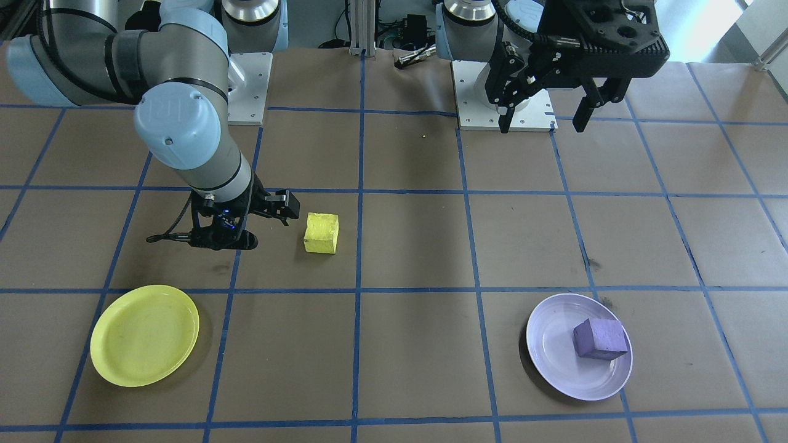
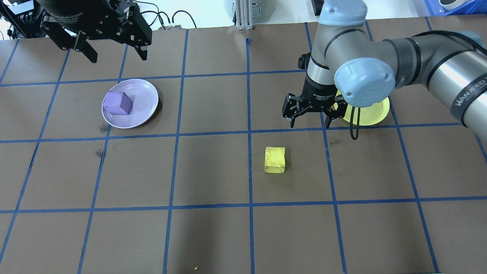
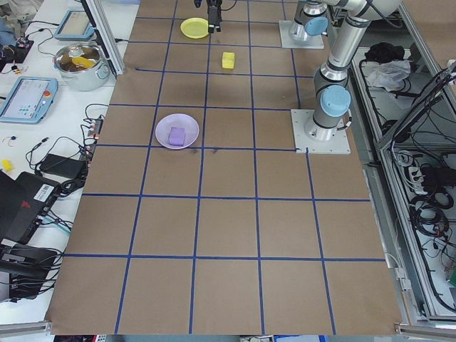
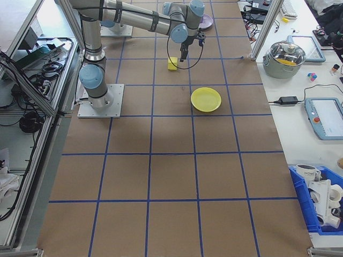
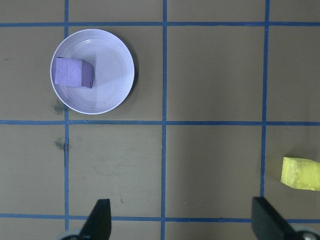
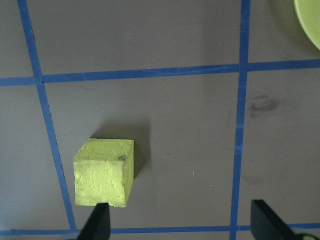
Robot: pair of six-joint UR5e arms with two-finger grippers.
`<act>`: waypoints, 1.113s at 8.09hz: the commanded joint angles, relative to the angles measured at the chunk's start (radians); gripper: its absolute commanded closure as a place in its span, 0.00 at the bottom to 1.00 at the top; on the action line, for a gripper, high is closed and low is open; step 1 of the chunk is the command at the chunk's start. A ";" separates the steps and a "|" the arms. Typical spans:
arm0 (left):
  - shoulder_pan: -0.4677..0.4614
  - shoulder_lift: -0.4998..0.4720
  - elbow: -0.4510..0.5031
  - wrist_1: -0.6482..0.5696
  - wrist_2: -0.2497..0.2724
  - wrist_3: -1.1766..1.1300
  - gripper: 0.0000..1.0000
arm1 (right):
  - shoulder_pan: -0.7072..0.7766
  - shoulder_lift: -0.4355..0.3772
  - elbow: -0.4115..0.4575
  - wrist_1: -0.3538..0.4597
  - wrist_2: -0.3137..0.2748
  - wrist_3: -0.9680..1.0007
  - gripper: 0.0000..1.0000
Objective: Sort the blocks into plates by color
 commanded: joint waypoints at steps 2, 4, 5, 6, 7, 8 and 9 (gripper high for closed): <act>0.000 0.044 -0.008 -0.019 0.000 0.000 0.00 | 0.115 0.071 0.021 -0.056 -0.003 0.089 0.00; 0.000 0.045 -0.014 -0.019 0.002 0.002 0.00 | 0.125 0.108 0.033 -0.070 0.000 0.093 0.00; 0.000 0.047 -0.022 -0.018 0.000 0.000 0.00 | 0.128 0.125 0.033 -0.088 0.000 0.097 0.00; 0.000 0.048 -0.029 -0.018 0.000 0.000 0.00 | 0.139 0.136 0.035 -0.108 0.000 0.100 0.00; 0.000 0.053 -0.035 -0.018 0.000 0.000 0.00 | 0.159 0.162 0.042 -0.165 0.000 0.100 0.00; 0.000 0.056 -0.043 -0.018 -0.001 0.000 0.00 | 0.182 0.180 0.046 -0.205 0.000 0.100 0.00; 0.000 0.059 -0.048 -0.018 -0.004 0.000 0.00 | 0.189 0.194 0.047 -0.207 -0.002 0.098 0.00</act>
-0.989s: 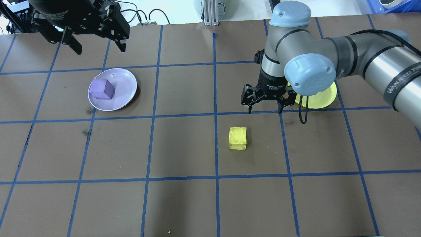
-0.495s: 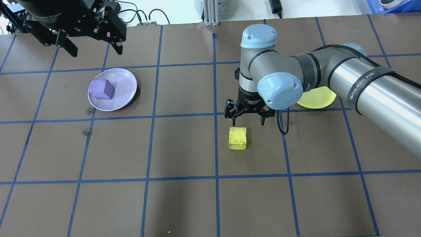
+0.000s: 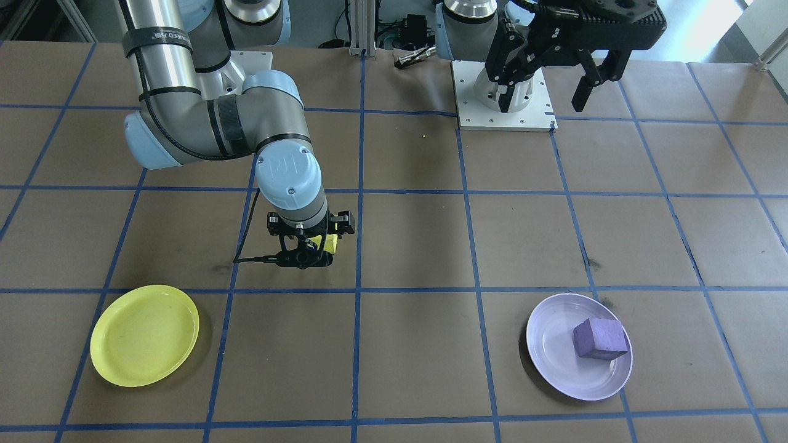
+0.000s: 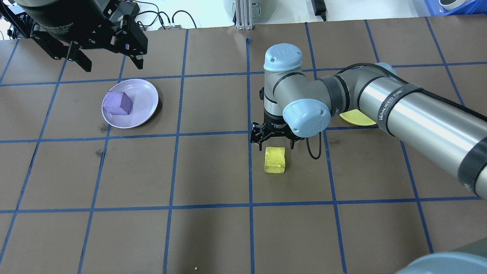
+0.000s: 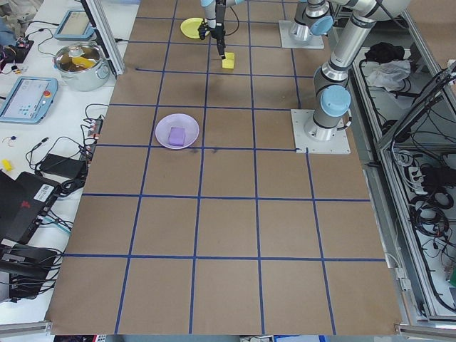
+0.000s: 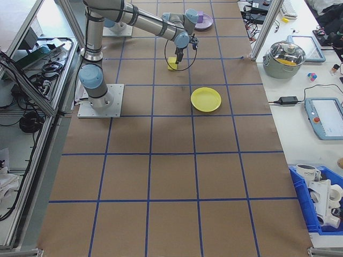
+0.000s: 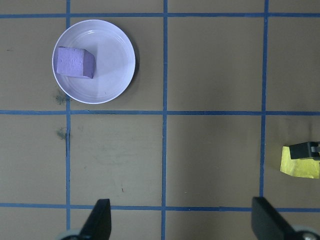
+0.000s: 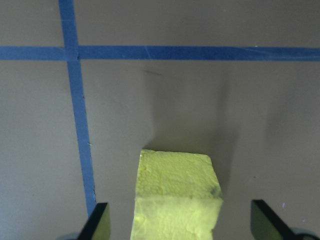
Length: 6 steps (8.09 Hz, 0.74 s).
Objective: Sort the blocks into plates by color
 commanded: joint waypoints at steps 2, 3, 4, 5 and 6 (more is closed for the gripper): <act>0.000 0.007 -0.015 0.002 -0.005 0.000 0.00 | 0.030 0.026 0.063 -0.070 -0.017 -0.009 0.00; 0.000 0.007 -0.015 0.002 -0.007 0.000 0.00 | 0.030 0.031 0.089 -0.135 -0.021 -0.015 0.00; 0.000 0.007 -0.015 0.002 -0.007 0.000 0.00 | 0.030 0.028 0.090 -0.137 -0.021 -0.013 0.00; 0.000 0.007 -0.017 0.002 -0.008 0.000 0.00 | 0.030 0.029 0.090 -0.138 -0.020 -0.012 0.00; 0.000 0.006 -0.017 0.002 -0.008 0.000 0.00 | 0.029 0.026 0.083 -0.141 -0.017 -0.015 0.16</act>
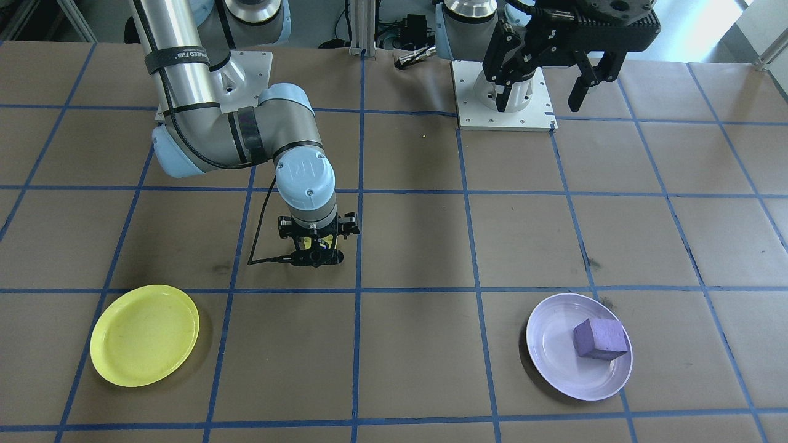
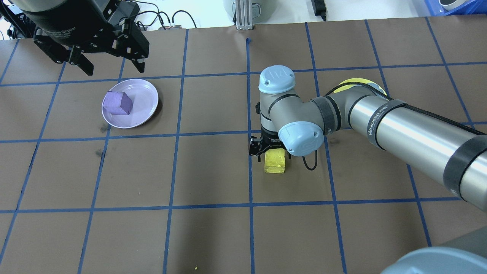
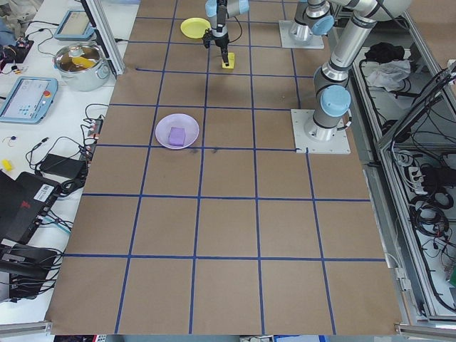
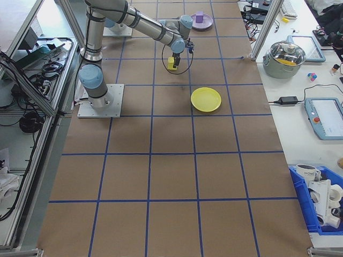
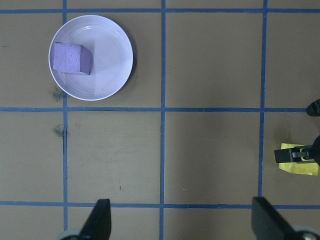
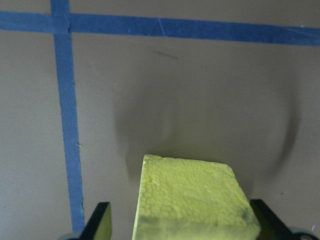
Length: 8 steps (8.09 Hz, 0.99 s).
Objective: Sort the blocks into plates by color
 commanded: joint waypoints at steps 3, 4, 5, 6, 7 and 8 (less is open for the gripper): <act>0.000 0.000 -0.002 0.000 -0.003 0.000 0.00 | -0.006 -0.019 -0.005 -0.009 0.002 -0.008 1.00; 0.000 -0.001 -0.002 0.000 -0.003 0.000 0.00 | -0.015 -0.057 -0.024 0.000 -0.003 -0.072 1.00; 0.000 0.000 -0.002 -0.001 -0.003 0.000 0.00 | -0.030 -0.106 -0.046 0.003 0.000 -0.084 1.00; 0.000 -0.001 -0.002 -0.001 -0.003 0.000 0.00 | -0.071 -0.131 -0.080 0.003 -0.001 -0.088 1.00; 0.000 0.002 -0.010 0.000 -0.003 0.000 0.00 | -0.145 -0.134 -0.118 0.000 -0.004 -0.170 1.00; 0.000 0.008 -0.019 0.003 -0.001 0.000 0.00 | -0.238 -0.133 -0.151 -0.003 0.000 -0.241 1.00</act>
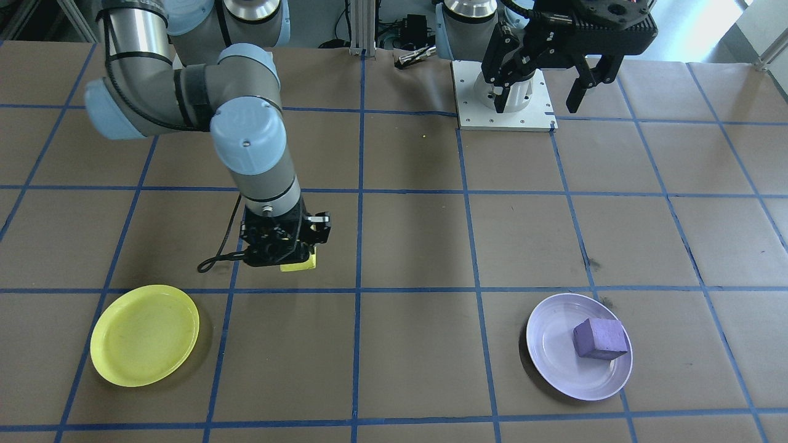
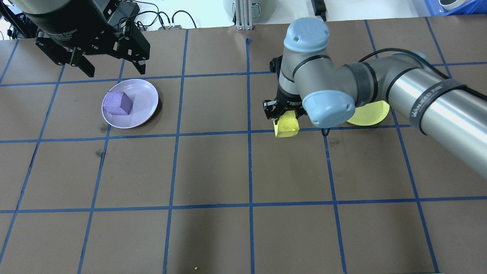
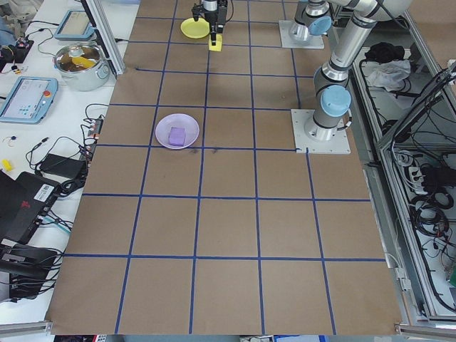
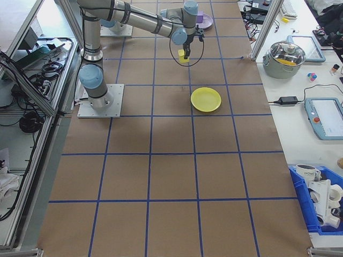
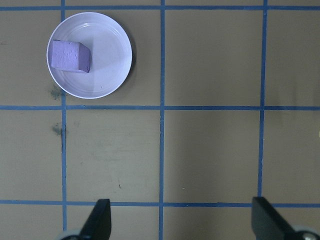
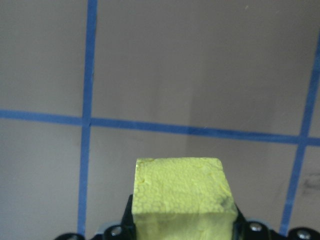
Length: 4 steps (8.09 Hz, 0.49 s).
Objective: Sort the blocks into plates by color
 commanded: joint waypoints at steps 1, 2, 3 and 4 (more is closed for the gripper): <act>0.000 0.015 -0.028 0.007 0.001 0.000 0.00 | -0.217 -0.013 -0.087 -0.007 0.006 -0.126 1.00; 0.000 0.023 -0.042 0.008 0.001 0.002 0.00 | -0.268 -0.001 -0.117 -0.030 0.004 -0.187 1.00; 0.000 0.026 -0.048 0.010 0.001 0.002 0.00 | -0.313 0.022 -0.137 -0.042 0.003 -0.268 1.00; 0.000 0.027 -0.048 0.010 0.001 0.002 0.00 | -0.357 0.044 -0.148 -0.044 0.004 -0.298 1.00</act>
